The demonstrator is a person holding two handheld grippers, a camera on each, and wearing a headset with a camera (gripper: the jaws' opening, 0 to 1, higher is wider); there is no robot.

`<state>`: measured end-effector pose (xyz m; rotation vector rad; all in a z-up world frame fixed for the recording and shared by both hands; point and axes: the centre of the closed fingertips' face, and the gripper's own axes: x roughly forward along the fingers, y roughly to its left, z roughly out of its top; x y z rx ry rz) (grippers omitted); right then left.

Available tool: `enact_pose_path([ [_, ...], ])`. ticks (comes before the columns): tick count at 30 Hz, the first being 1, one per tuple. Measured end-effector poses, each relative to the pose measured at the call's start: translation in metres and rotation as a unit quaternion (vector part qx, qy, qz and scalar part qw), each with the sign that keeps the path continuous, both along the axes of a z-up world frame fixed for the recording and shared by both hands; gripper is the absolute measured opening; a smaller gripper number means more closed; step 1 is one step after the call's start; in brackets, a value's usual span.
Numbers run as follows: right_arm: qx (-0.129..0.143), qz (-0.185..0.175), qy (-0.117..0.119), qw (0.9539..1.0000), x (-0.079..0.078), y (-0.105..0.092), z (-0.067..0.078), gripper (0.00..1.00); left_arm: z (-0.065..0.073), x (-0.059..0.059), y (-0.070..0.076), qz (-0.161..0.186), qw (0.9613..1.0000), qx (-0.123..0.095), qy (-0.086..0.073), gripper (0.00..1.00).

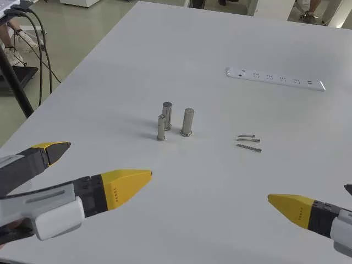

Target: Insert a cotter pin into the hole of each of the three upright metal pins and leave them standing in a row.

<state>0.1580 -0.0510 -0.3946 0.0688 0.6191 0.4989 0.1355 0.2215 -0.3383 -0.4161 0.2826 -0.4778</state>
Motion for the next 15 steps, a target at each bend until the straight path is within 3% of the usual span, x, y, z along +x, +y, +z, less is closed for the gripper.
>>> enact_pose_path([
  [4,-0.002,-0.003,0.002,1.0000,-0.0007,-0.0012,-0.0010,0.98,-0.0010,0.0044,0.0096,0.019,0.9995,0.023,-0.010,0.99],
  [9,-0.006,-0.007,0.003,1.0000,-0.0011,-0.0038,-0.0016,0.98,-0.0017,0.0045,0.0101,0.013,0.9996,0.022,-0.008,0.99],
  [12,-0.007,-0.009,0.003,0.9999,-0.0016,-0.0054,-0.0017,0.98,0.0002,0.0042,0.0091,0.003,0.9991,0.039,-0.019,0.99],
  [13,-0.007,-0.010,0.003,0.9999,-0.0015,-0.0060,-0.0018,0.98,0.0012,0.0034,0.0074,-0.002,0.9990,0.040,-0.020,0.99],
  [15,-0.007,-0.010,0.004,0.9999,-0.0015,-0.0068,-0.0022,0.98,0.0066,0.0031,0.0045,-0.007,0.9995,0.020,-0.022,0.99],
])
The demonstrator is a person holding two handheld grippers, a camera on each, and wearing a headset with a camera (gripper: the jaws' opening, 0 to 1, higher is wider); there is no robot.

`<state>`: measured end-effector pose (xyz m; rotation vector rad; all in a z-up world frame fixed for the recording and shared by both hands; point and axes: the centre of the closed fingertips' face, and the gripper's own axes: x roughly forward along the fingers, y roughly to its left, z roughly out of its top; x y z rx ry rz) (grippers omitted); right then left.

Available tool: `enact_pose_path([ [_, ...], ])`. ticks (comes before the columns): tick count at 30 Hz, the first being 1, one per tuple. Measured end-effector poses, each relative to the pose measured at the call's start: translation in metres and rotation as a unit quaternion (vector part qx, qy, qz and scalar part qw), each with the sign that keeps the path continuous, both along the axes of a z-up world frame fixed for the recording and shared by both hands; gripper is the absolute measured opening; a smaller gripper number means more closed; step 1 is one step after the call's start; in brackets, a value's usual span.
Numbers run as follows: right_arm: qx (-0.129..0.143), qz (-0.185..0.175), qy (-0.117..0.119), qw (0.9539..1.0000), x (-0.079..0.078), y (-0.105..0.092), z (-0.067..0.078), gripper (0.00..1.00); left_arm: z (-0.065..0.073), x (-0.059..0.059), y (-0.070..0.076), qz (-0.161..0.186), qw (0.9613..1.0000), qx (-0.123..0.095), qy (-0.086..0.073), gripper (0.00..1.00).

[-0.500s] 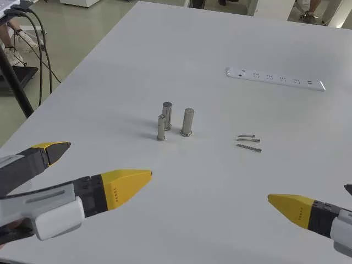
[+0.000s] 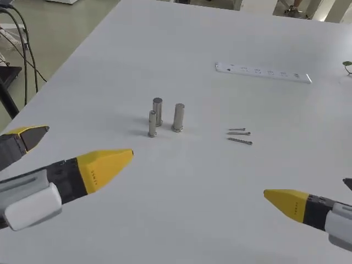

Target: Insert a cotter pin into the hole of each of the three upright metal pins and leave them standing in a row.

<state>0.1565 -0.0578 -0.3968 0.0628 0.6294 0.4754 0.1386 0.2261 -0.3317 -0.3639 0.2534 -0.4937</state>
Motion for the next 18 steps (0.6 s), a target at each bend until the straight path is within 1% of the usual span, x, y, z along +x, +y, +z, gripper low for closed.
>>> enact_pose_path([
  [1,-0.001,0.000,0.000,1.0000,-0.0001,-0.0003,-0.0001,0.98,0.0014,0.0001,-0.0008,0.000,0.9999,-0.013,0.005,0.99],
  [3,-0.002,0.000,0.000,1.0000,-0.0003,-0.0005,-0.0005,0.98,0.0035,0.0001,-0.0011,-0.002,0.9999,-0.012,0.001,0.99],
  [4,-0.002,0.000,0.001,1.0000,-0.0005,-0.0006,-0.0008,0.98,0.0041,0.0003,-0.0013,-0.003,1.0000,-0.009,0.003,0.99],
  [5,-0.002,-0.001,0.001,1.0000,-0.0006,-0.0006,-0.0010,0.98,0.0024,0.0001,-0.0008,-0.003,0.9999,-0.010,0.014,0.99],
  [6,-0.003,-0.001,0.001,1.0000,-0.0007,-0.0005,-0.0012,0.98,0.0035,0.0013,-0.0002,-0.001,0.9997,-0.019,0.016,0.99],
  [7,-0.004,0.000,0.002,1.0000,-0.0009,-0.0003,-0.0014,0.98,0.0045,0.0012,-0.0006,-0.001,0.9997,-0.019,0.012,0.99],
  [9,-0.006,0.001,0.003,1.0000,-0.0012,0.0002,-0.0019,0.98,0.0045,0.0022,0.0012,0.003,0.9999,-0.010,0.007,0.99],
  [10,-0.007,0.002,0.003,1.0000,-0.0012,0.0004,-0.0019,0.98,0.0035,0.0022,0.0017,0.004,1.0000,-0.002,0.006,0.99],
  [11,-0.008,0.002,0.003,1.0000,-0.0013,0.0004,-0.0016,0.98,0.0022,0.0014,0.0014,0.000,0.9999,0.001,0.010,0.99],
  [13,-0.009,0.001,0.002,1.0000,-0.0011,0.0002,-0.0012,0.98,0.0005,0.0003,0.0003,-0.005,0.9998,0.001,0.017,0.99],
  [14,-0.010,0.000,0.002,0.9999,-0.0011,0.0000,-0.0010,0.98,0.0007,0.0008,0.0008,-0.002,0.9999,0.001,0.014,0.99],
  [15,-0.010,-0.001,0.003,0.9999,-0.0011,-0.0004,-0.0010,0.98,0.0004,0.0012,0.0019,0.000,0.9999,0.007,0.011,0.99],
  [16,-0.010,-0.001,0.003,0.9999,-0.0012,-0.0005,-0.0009,0.98,-0.0027,0.0006,0.0026,0.000,0.9997,0.015,0.017,0.99],
  [18,-0.011,-0.002,0.003,0.9999,-0.0014,-0.0007,-0.0005,0.98,-0.0046,0.0026,0.0052,0.009,0.9996,0.023,0.016,0.99],
])
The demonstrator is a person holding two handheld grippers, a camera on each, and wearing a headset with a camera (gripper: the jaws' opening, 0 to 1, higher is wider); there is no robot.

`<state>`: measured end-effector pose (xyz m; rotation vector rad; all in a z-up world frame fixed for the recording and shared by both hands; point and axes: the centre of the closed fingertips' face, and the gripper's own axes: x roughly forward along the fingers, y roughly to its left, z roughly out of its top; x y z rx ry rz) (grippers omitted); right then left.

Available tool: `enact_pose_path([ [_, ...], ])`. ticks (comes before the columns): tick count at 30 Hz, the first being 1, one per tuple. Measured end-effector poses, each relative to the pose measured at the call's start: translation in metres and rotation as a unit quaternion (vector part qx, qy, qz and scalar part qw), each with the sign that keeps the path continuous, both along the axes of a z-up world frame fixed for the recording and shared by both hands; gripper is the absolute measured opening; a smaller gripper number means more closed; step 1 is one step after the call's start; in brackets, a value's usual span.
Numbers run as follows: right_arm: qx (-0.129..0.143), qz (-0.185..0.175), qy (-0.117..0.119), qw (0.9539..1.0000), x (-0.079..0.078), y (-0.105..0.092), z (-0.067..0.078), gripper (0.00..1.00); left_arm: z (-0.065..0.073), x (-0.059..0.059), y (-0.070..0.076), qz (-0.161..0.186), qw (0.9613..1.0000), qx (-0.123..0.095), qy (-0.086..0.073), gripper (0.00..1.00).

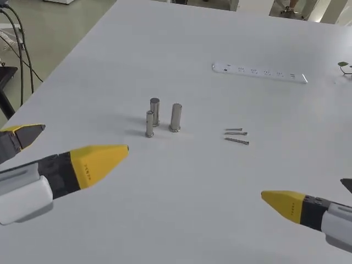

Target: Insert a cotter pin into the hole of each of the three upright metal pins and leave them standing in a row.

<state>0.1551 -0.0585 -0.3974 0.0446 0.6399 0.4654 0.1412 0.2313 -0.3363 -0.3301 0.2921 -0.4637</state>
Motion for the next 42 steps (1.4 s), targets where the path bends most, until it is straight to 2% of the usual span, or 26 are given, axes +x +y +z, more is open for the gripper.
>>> enact_pose_path([
  [4,-0.002,0.000,0.000,1.0000,-0.001,0.000,0.001,0.98,0.001,0.000,-0.001,-0.004,1.0000,0.001,-0.005,0.99],
  [7,-0.003,0.001,0.001,1.0000,-0.002,0.000,0.000,0.98,-0.004,-0.001,-0.001,-0.010,0.9997,0.021,-0.003,0.99],
  [9,-0.004,0.001,0.001,1.0000,-0.002,0.000,0.000,0.97,-0.003,-0.002,-0.002,-0.017,0.9996,0.022,-0.004,0.99],
  [16,-0.001,-0.006,0.001,1.0000,-0.002,-0.003,0.001,0.97,0.002,0.001,-0.004,-0.019,0.9991,0.028,-0.024,0.99],
  [20,-0.004,-0.009,0.002,0.9999,-0.003,-0.006,0.000,0.97,-0.003,0.001,-0.005,-0.030,0.9982,0.046,-0.024,0.99],
  [23,-0.004,-0.011,0.003,0.9999,-0.003,-0.007,-0.001,0.97,-0.009,0.002,-0.007,-0.036,0.9964,0.072,-0.026,0.99],
  [27,-0.004,-0.013,0.005,0.9999,-0.004,-0.008,-0.002,0.97,-0.013,0.005,-0.007,-0.041,0.9948,0.088,-0.032,0.99],
  [28,-0.004,-0.013,0.005,0.9999,-0.003,-0.008,-0.002,0.96,-0.012,0.005,-0.008,-0.044,0.9944,0.088,-0.036,0.99],
  [31,-0.004,-0.015,0.006,0.9999,-0.003,-0.009,-0.003,0.96,-0.012,0.007,-0.009,-0.044,0.9955,0.076,-0.036,0.99],
  [36,-0.006,-0.016,0.007,0.9998,-0.003,-0.010,-0.004,0.96,-0.016,0.008,-0.013,-0.056,0.9944,0.083,-0.031,0.99],
  [42,-0.006,-0.018,0.008,0.9998,-0.001,-0.011,-0.004,0.95,-0.016,0.011,-0.015,-0.063,0.9946,0.078,-0.029,0.99],
])
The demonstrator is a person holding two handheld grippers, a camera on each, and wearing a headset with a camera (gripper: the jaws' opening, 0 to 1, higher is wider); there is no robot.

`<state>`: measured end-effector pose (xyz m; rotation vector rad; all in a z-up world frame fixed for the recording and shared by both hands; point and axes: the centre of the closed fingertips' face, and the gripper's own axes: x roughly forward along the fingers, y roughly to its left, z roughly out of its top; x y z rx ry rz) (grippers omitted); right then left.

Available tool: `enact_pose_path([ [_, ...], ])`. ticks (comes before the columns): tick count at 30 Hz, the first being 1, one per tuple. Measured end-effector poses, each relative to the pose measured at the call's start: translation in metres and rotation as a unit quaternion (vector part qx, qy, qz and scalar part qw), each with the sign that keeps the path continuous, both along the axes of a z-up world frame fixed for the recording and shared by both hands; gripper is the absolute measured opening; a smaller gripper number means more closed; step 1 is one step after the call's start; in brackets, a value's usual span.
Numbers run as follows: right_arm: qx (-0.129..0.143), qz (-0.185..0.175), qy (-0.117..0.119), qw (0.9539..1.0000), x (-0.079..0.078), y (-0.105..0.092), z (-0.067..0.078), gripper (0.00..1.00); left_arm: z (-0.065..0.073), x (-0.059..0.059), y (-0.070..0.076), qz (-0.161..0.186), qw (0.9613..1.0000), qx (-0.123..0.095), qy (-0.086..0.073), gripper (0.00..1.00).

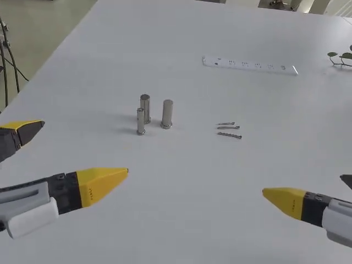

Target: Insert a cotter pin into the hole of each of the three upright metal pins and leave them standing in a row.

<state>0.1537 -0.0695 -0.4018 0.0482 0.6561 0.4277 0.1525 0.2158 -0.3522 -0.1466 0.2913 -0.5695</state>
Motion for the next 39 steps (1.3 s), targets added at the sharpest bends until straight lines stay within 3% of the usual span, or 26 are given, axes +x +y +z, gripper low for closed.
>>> enact_pose_path([
  [4,0.001,-0.003,0.000,1.0000,0.001,-0.001,0.000,0.95,-0.001,0.004,0.001,0.001,0.9999,0.011,-0.001,0.99],
  [12,0.002,-0.006,-0.003,1.0000,0.004,-0.003,0.002,0.95,-0.001,0.013,0.002,0.002,0.9999,0.012,-0.002,0.99],
  [17,0.003,-0.009,-0.004,0.9999,0.005,-0.004,0.003,0.95,-0.003,0.024,0.001,-0.003,0.9996,0.029,-0.003,0.99],
  [19,0.002,-0.010,-0.006,0.9999,0.005,-0.004,0.004,0.95,-0.004,0.027,0.001,-0.010,0.9994,0.035,-0.001,0.89],
  [21,0.001,-0.013,-0.007,0.9999,0.006,-0.006,0.005,0.95,-0.003,0.031,-0.001,-0.014,0.9996,0.026,-0.001,0.81],
  [26,-0.001,-0.015,-0.008,0.9999,0.005,-0.007,0.006,0.94,-0.002,0.044,-0.005,-0.032,0.9991,0.028,-0.008,0.80],
  [34,-0.001,-0.022,-0.010,0.9997,0.005,-0.008,0.007,0.94,-0.009,0.056,-0.013,-0.053,0.9983,0.023,-0.004,0.75],
  [39,-0.003,-0.020,-0.010,0.9997,0.006,-0.007,0.008,0.94,-0.013,0.066,-0.016,-0.065,0.9973,0.033,-0.006,0.66],
])
